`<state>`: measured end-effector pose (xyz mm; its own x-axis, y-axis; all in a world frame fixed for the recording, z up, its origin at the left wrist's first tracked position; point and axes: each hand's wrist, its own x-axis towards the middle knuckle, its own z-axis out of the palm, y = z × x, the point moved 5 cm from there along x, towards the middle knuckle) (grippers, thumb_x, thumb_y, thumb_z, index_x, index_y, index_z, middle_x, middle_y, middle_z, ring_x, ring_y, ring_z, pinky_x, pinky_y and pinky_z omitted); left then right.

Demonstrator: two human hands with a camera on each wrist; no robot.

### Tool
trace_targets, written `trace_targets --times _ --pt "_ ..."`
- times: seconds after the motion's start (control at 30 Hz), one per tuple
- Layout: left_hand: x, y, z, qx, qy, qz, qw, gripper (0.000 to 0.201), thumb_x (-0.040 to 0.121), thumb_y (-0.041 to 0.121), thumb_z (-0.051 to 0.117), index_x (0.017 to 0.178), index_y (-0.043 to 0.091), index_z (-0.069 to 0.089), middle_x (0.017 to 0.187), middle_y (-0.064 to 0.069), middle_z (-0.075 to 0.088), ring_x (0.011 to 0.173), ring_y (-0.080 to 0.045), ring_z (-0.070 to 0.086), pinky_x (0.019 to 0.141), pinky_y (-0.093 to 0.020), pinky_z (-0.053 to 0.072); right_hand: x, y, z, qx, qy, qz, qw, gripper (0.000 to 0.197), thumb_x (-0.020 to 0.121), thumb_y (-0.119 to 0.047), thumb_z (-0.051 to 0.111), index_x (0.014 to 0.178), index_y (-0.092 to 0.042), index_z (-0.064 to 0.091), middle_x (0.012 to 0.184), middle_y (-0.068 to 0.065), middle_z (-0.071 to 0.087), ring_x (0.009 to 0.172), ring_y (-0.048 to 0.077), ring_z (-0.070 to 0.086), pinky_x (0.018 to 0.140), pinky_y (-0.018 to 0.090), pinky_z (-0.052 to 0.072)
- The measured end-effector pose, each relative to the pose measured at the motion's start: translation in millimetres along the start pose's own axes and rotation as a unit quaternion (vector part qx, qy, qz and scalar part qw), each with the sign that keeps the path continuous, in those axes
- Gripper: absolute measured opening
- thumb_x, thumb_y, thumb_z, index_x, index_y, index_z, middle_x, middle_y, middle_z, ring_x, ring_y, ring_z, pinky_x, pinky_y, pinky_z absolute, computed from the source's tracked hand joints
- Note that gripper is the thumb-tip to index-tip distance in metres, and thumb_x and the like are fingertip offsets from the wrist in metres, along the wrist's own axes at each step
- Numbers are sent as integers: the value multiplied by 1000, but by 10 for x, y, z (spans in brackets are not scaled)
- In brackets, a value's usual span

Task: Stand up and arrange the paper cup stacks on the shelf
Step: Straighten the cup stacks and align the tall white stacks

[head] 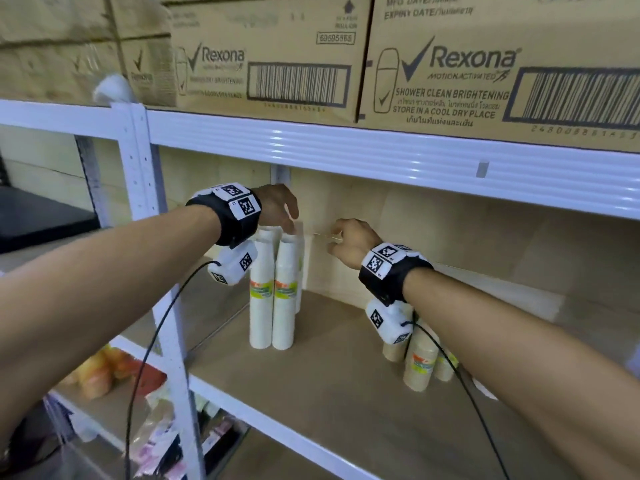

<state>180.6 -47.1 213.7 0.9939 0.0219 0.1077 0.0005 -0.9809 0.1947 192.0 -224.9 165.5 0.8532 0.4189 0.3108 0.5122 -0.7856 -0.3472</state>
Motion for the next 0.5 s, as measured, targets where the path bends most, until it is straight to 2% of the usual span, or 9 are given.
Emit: trace_targets --times 0.1,0.23,0.3,0.37,0.5 --pt "-59 -246 26 -1 12 -23 1000 32 84 31 75 114 24 66 114 6 45 95 -16 48 80 -27 43 64 -194 121 10 -6 -12 1000 41 89 -27 61 128 -15 56 126 8 60 109 27 60 92 36 51" --pt "-96 -482 117 -57 9 -50 997 34 85 29 74 116 22 62 104 3 48 80 -20 58 63 -27 51 141 -385 266 24 -12 -28 999 46 90 -25 61 133 -14 52 133 8 57 113 26 59 88 31 50" --pt "-89 -560 183 -66 9 -53 996 38 83 31 74 118 22 61 108 1 51 76 -18 59 60 -26 49 184 -449 331 18 -13 -34 999 47 90 -23 61 134 -12 51 135 7 56 116 26 57 88 29 46" --pt "-87 -609 242 -66 15 -51 996 39 84 33 73 119 23 62 114 0 52 82 -18 56 66 -26 45 227 -500 396 15 -14 -37 999 48 90 -23 60 135 -12 50 137 7 54 120 26 54 88 27 43" --pt "-56 -670 357 -84 18 -47 995 41 87 32 70 125 20 59 129 -7 55 109 -26 57 79 -28 43 320 -556 529 29 -17 -25 999 48 90 -24 61 136 -13 50 138 8 54 119 27 55 88 29 44"
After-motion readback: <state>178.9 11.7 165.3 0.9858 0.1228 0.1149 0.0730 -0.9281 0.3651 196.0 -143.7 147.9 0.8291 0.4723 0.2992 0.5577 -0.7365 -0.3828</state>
